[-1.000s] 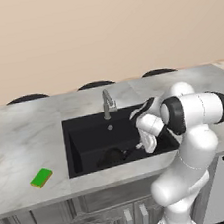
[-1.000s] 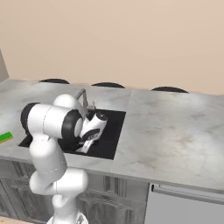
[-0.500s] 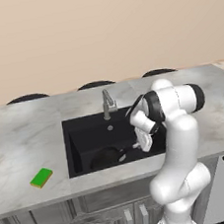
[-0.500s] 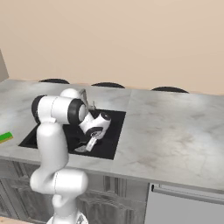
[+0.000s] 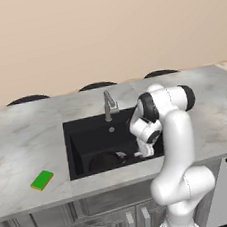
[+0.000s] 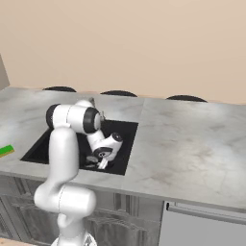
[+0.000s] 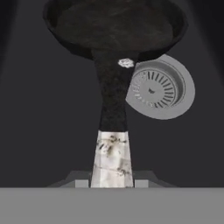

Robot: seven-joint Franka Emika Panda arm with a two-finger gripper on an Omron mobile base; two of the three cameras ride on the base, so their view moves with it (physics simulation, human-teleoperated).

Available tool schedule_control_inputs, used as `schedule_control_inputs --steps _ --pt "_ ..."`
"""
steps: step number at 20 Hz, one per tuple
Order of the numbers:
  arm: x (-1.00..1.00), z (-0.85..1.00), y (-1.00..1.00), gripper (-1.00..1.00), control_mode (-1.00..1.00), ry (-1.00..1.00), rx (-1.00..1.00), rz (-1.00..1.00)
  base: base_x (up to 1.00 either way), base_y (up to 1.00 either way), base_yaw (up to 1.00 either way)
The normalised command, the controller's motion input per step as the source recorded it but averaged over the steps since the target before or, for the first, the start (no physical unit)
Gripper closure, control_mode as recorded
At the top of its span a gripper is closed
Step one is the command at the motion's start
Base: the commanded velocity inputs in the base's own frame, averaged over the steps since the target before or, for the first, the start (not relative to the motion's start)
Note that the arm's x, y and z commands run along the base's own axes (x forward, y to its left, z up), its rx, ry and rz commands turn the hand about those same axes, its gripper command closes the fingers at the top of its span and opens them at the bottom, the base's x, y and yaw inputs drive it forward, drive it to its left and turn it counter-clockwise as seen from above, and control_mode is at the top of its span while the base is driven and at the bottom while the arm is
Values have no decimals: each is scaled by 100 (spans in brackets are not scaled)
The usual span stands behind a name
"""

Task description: Pick the pan and sponge and place them into the sink. Then turn on the water.

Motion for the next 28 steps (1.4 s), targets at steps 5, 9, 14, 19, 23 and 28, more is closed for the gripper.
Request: schedule_control_inputs --steps 5,9,14,19,23,28 --pt "16 -46 10 100 -100 -3 -10 1 0 0 0" --pt "18 -29 15 100 -100 -2 -13 1 0 0 0" --pt "2 -2 4 -100 -100 -7 -10 0 0 0 0" --pt "0 31 -1 -100 -100 -6 -2 0 0 0 0" --pt "0 91 -2 -100 -100 -4 0 0 0 0 0" --pt "-8 100 -6 -100 -100 0 0 0 0 0 0"
